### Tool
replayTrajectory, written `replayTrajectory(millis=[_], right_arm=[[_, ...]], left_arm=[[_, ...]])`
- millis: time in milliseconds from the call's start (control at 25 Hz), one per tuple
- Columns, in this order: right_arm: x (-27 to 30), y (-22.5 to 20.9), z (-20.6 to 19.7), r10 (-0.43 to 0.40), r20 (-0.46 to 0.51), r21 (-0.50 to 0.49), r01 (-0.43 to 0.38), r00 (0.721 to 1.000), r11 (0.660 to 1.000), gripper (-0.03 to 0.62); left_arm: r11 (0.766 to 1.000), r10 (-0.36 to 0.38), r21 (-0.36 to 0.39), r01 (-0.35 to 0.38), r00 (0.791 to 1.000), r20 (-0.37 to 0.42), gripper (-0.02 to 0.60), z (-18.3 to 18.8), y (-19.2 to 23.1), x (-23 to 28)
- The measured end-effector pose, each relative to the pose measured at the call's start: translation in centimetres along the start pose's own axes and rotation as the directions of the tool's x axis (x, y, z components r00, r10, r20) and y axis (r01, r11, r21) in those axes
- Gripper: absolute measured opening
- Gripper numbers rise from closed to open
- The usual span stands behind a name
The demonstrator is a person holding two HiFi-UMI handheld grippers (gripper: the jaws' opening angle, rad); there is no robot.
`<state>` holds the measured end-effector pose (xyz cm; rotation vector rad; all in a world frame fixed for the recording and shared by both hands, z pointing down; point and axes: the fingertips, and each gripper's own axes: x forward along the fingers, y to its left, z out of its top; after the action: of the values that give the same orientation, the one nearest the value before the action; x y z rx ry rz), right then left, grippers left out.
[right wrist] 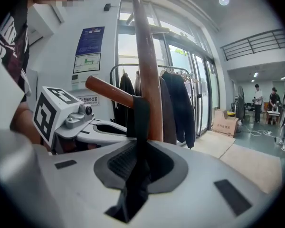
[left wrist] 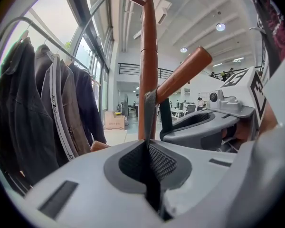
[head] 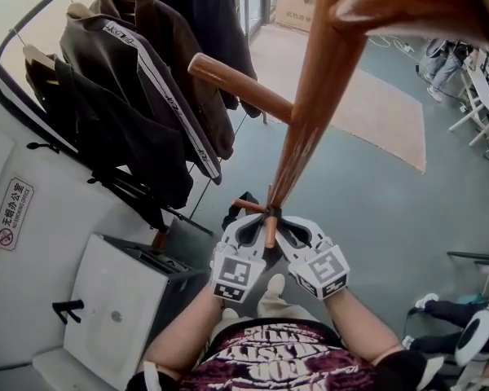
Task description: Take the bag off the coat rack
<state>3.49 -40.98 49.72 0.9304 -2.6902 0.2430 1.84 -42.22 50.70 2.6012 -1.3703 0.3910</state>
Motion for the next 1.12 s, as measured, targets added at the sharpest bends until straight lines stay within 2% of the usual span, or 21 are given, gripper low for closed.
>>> replayTrajectory(millis=[280, 520, 880, 1120], right_arm=[[-0.8, 0.2, 0.0, 0.001, 0.001, 0.064, -0.001, 1.000, 0.998, 0.038], [-2.1, 0.2, 1.1, -0.002, 0.043, 0.098, -0.003, 0.999, 0.995, 0.031], [-4.6, 1.4, 5.0, -0.001, 0.113, 0.078, -0.008, 0.994, 0.997, 0.031], [-6.2, 3.2, 7.0, -0.012, 0.154, 0.067, 0.001, 0.988, 0.998, 0.031]], left_arm=[[0.999, 0.014, -0.038, -0.014, 1.000, 0.005, 0.008, 0.1, 0.2, -1.0], [0.998, 0.018, -0.061, -0.016, 0.999, 0.042, 0.006, 1.2, 0.1, -2.4], [1.000, -0.014, -0.018, 0.016, 0.993, 0.118, 0.006, 4.9, -1.2, -5.4], [1.000, -0.018, -0.004, 0.019, 0.990, 0.141, 0.006, 6.7, -1.5, -7.8]])
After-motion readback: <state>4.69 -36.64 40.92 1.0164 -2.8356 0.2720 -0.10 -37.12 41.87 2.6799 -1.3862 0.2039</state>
